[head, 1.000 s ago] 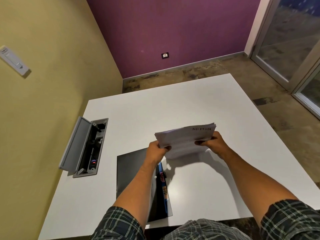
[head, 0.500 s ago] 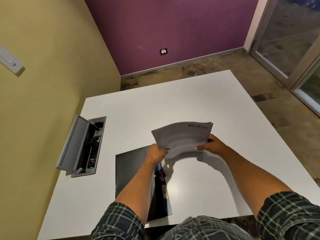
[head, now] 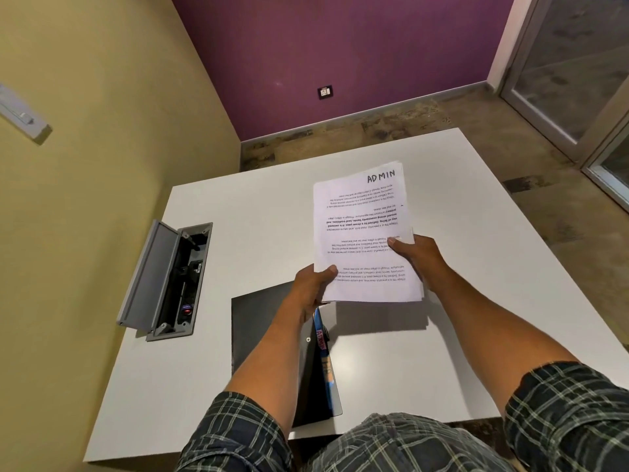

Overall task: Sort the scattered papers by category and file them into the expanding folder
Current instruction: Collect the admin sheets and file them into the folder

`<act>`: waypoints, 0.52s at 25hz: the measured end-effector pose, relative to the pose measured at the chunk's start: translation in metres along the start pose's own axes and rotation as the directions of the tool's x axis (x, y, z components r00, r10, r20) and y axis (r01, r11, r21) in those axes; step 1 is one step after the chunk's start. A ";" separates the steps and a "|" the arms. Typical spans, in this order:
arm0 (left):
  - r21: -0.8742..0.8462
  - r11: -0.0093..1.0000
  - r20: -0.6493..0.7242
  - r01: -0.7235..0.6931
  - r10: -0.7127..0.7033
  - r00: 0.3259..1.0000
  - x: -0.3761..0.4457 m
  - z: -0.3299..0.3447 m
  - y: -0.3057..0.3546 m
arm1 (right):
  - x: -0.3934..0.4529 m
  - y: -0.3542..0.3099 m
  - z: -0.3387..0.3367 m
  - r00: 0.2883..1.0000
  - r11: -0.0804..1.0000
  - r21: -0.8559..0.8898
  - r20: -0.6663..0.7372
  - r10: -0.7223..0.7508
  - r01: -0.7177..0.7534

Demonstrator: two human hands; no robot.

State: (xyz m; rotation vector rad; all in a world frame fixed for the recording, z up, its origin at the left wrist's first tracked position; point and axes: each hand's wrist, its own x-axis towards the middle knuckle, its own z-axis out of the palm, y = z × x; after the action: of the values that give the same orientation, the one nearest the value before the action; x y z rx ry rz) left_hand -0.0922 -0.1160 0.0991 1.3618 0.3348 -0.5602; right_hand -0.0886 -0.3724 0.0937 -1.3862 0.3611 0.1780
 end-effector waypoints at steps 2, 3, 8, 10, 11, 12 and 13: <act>0.033 0.999 -0.045 0.035 -0.034 0.998 -0.002 0.006 -0.003 | 0.001 0.001 0.005 0.995 0.995 0.083 0.083 0.053 -0.060; 0.042 0.998 -0.069 0.052 -0.049 0.996 -0.004 0.010 -0.003 | -0.003 -0.002 0.009 0.985 0.991 0.079 0.141 0.094 -0.106; 0.046 0.999 -0.179 0.024 -0.015 0.984 -0.009 0.016 0.000 | -0.007 0.004 0.014 0.958 0.972 0.032 0.180 0.223 -0.232; 0.120 0.992 -0.185 0.048 -0.025 0.982 -0.012 0.013 -0.001 | -0.003 0.016 0.013 0.934 0.965 -0.024 0.245 0.260 -0.262; 0.192 0.979 -0.188 0.064 -0.027 0.982 -0.013 0.009 -0.002 | -0.002 0.021 0.013 0.926 0.964 -0.057 0.268 0.266 -0.260; 0.255 0.965 -0.187 0.066 -0.018 0.982 -0.013 0.004 -0.005 | 0.000 0.027 0.014 0.927 0.966 -0.090 0.272 0.257 -0.241; 0.301 0.952 -0.187 0.052 0.006 0.982 -0.014 0.000 -0.008 | -0.001 0.031 0.015 0.930 0.966 -0.120 0.265 0.255 -0.231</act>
State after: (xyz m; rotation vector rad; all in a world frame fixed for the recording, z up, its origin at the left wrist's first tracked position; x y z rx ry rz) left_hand -0.1081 -0.1140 0.1004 1.7175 0.4286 -0.5196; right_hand -0.0971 -0.3522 0.0677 -1.3768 0.2907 0.5946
